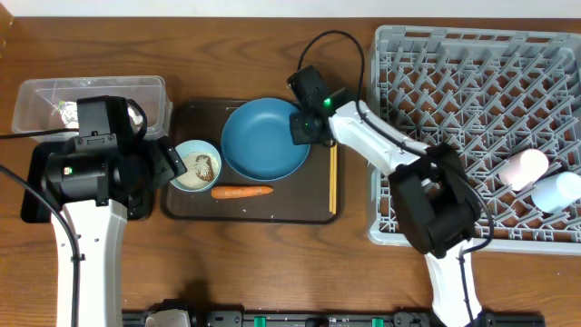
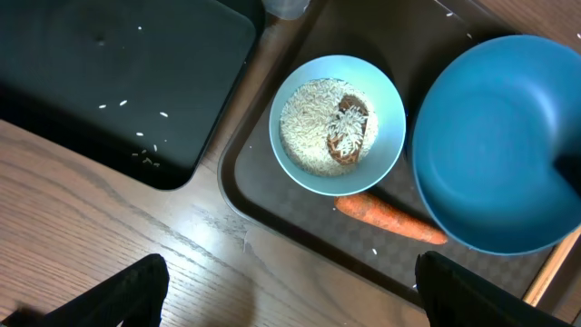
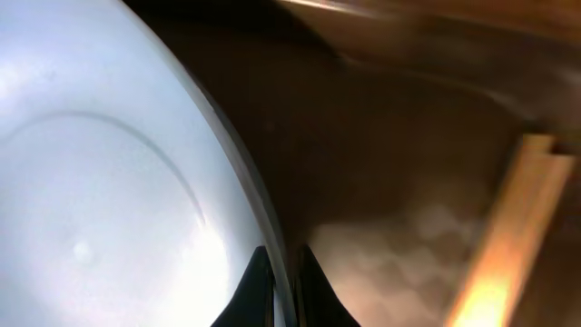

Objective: Sort waste into correct bins and load items into the dishwasher rack
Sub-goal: 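Lift the blue plate with the right gripper and carry it to the rack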

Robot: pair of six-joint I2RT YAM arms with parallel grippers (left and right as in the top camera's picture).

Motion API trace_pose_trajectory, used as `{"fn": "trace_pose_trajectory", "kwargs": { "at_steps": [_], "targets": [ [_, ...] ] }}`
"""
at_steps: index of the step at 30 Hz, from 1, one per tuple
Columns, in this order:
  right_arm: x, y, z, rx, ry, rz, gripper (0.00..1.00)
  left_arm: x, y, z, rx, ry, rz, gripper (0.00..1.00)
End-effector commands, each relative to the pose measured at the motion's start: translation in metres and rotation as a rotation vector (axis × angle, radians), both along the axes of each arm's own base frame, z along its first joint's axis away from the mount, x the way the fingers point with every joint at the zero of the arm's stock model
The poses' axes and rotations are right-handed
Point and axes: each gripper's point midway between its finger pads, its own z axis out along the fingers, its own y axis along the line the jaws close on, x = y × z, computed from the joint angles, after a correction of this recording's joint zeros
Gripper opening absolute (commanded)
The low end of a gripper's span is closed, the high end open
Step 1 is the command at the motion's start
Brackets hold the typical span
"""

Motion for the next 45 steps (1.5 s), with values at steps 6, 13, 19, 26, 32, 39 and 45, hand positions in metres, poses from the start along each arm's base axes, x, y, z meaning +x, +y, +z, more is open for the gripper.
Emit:
{"fn": "trace_pose_trajectory", "kwargs": {
  "at_steps": [6, 13, 19, 26, 32, 39, 45],
  "targets": [
    [0.040, -0.090, 0.181, -0.147, -0.393, -0.073, 0.01, -0.002, 0.004, -0.003, 0.008, 0.013, 0.026, 0.87],
    [0.024, -0.189, 0.280, -0.316, -0.586, -0.217, 0.01, -0.002, 0.004, -0.003, 0.007, 0.013, 0.026, 0.88],
    [0.009, -0.301, 0.317, -0.661, -0.624, -0.467, 0.01, -0.002, 0.004, -0.003, 0.007, 0.013, 0.026, 0.88],
    [-0.022, -0.404, 0.343, -1.036, -0.590, -0.835, 0.01, -0.002, 0.004, -0.003, 0.007, 0.012, 0.026, 0.88],
    [-0.024, -0.456, 0.323, -1.131, -0.498, -0.943, 0.01, 0.000, 0.004, -0.002, 0.008, 0.002, 0.026, 0.88],
    [-0.019, -0.507, 0.278, -1.195, -0.365, -0.996, 0.01, 0.003, 0.005, -0.001, 0.010, -0.010, 0.026, 0.88],
    [-0.008, -0.530, 0.257, -1.235, -0.322, -0.984, 0.01, 0.004, 0.005, -0.001, 0.010, -0.012, 0.026, 0.88]
  ]
}}
